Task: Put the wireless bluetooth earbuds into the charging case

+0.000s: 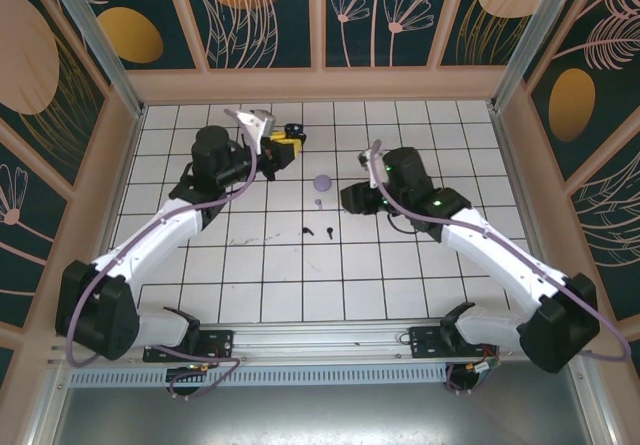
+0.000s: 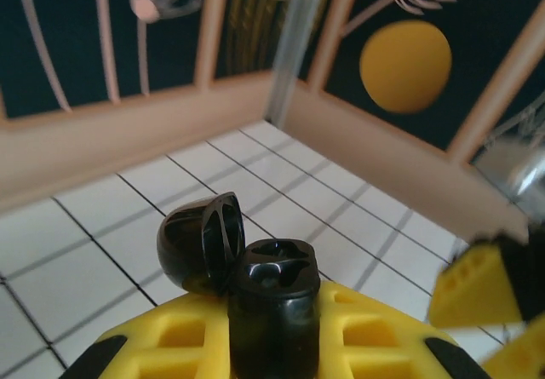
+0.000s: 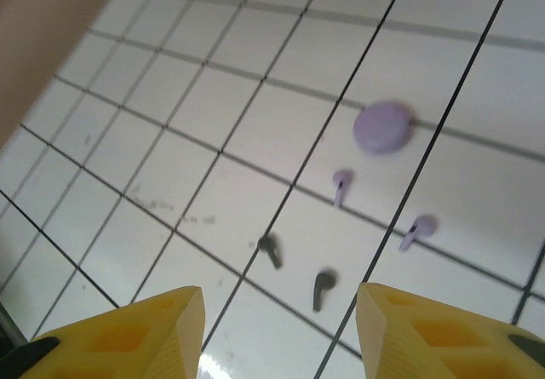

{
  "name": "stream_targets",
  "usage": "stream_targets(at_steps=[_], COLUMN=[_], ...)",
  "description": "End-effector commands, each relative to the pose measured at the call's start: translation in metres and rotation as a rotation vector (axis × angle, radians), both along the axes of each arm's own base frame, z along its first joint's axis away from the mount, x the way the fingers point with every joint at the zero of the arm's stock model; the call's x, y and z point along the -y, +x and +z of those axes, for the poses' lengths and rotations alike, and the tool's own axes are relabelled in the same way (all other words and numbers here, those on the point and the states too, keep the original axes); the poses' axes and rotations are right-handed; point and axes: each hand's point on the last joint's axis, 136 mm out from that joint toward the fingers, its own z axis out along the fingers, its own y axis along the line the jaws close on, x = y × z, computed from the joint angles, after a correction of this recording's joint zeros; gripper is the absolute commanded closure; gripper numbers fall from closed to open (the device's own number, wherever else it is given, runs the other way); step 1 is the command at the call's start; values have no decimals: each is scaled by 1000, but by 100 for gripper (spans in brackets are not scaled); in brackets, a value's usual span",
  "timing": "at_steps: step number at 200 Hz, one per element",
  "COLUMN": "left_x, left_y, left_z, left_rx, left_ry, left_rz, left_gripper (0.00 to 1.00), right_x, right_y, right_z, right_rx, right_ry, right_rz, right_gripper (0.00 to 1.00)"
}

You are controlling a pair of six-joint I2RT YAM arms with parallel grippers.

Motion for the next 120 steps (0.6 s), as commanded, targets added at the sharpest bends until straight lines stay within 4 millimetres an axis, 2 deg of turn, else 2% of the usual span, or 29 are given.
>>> stream_targets(at_steps=[1,21,50,87,120], left_x=[-31,-46,-56,-63,-67], left_y=[11,14,15,7,4], left_z=[41,49,57,66,70], left_rx=[138,152,147,182,197], left_ry=[-135,-170,-186,-196,-200], left_rz=[206,295,353,369,382], left_gripper=[100,100,100,100,100], right_x=[-9,-24,-45,-74,-87], right_y=[0,2,4,4,10], right_z=[-31,-54,-86,-115,-138], right_rx=[-67,-102,-131,-140,-142], right_ry=[-53,-98,-194,-315,-409], right_rz=[-31,7,98,237,301], right_gripper=[50,51,52,54,55])
